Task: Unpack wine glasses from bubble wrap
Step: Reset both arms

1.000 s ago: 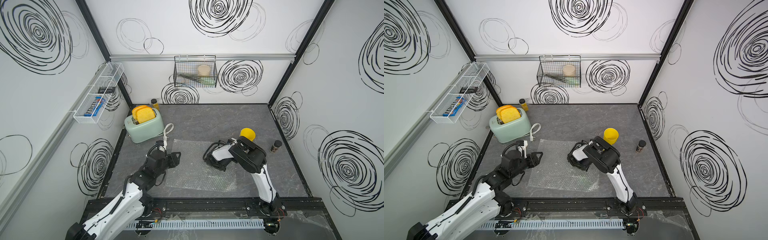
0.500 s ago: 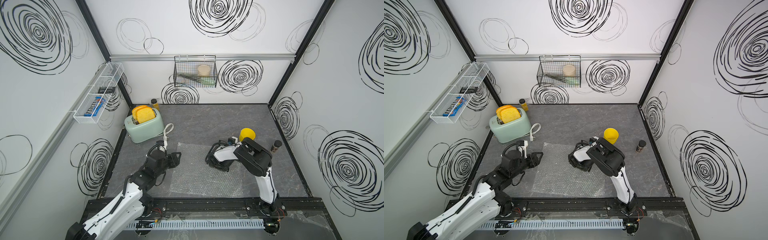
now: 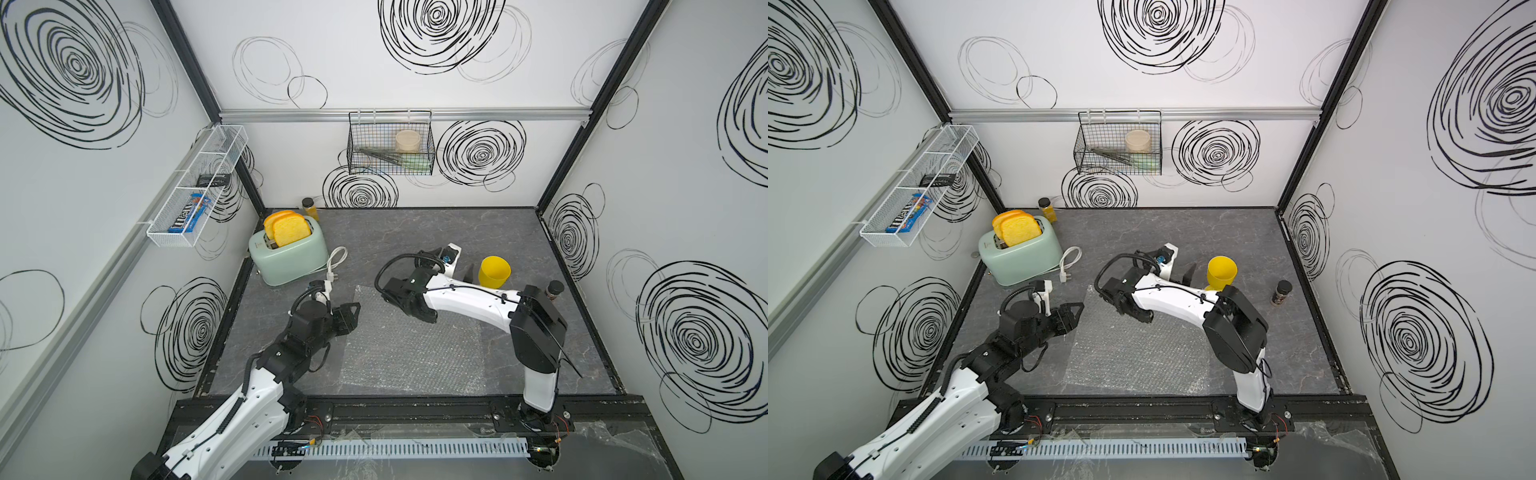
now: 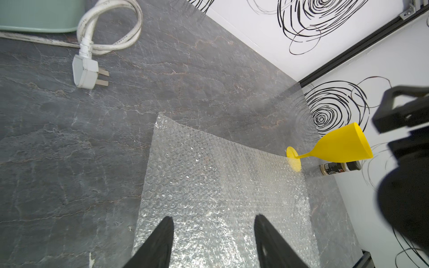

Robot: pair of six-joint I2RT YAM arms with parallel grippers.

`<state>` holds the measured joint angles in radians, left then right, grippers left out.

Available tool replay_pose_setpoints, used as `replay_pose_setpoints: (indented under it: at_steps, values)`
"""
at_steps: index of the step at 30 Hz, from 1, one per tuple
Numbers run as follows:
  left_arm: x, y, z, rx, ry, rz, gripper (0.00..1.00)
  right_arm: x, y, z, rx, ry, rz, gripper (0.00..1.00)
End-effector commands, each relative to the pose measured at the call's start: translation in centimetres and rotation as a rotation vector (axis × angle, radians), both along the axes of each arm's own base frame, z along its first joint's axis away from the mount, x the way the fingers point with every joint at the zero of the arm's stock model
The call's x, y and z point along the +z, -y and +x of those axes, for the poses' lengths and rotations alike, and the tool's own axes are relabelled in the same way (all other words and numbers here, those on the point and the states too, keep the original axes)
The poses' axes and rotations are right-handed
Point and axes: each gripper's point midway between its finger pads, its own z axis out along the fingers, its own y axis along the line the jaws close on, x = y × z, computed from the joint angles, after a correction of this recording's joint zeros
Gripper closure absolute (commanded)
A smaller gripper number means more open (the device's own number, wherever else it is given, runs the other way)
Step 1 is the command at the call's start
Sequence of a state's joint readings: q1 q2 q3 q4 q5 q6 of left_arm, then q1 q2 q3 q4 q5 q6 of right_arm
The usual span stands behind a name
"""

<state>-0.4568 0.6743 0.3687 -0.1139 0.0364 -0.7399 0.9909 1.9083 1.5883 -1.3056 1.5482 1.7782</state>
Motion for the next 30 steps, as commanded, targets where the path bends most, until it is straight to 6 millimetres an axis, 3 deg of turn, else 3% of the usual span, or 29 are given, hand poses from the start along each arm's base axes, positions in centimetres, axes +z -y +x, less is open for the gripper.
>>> replay_pose_setpoints:
  at_steps: [1, 5, 8, 10, 12, 16, 19, 23, 27, 30]
  values:
    - [2.1, -0.3, 0.6, 0.023, 0.056, -0.019, 0.39, 6.2, -0.8, 0.5, -0.005, -0.027, -0.255, 0.01]
    - [2.4, -0.4, 0.7, 0.032, 0.067, -0.030, 0.39, 9.9, 0.0, 3.0, -0.068, -0.150, -0.284, 0.01]
    - [2.6, -0.5, 0.6, 0.040, 0.074, -0.041, 0.39, 11.4, 0.8, 6.6, -0.061, -0.315, -0.269, 0.01]
    - [2.7, -0.7, 0.6, 0.047, 0.079, -0.045, 0.39, 10.8, -1.3, 10.6, 0.212, -0.482, -0.252, 0.01]
    - [3.0, -1.0, 0.6, 0.059, 0.086, -0.046, 0.39, 12.6, -2.9, 11.5, 0.426, -0.384, -0.168, 0.02]
    - [3.8, -1.6, 0.5, 0.079, 0.109, -0.055, 0.38, 16.7, -4.7, 11.1, 0.745, -0.192, -0.072, 0.02]
    - [4.5, -2.0, 0.7, 0.089, 0.131, -0.053, 0.38, 17.0, -5.2, 11.3, 0.922, -0.179, -0.028, 0.02]
    - [5.5, -2.3, 1.4, 0.082, 0.166, -0.049, 0.37, 16.3, -5.3, 7.9, 1.182, -0.095, 0.008, 0.02]
    - [5.9, -3.2, 2.6, 0.097, 0.185, -0.019, 0.37, 15.3, -2.9, 2.8, 1.276, 0.054, 0.063, 0.02]
    - [6.0, -4.2, 3.6, 0.113, 0.190, 0.001, 0.36, 11.5, -0.4, 0.5, 1.207, 0.046, 0.096, 0.02]
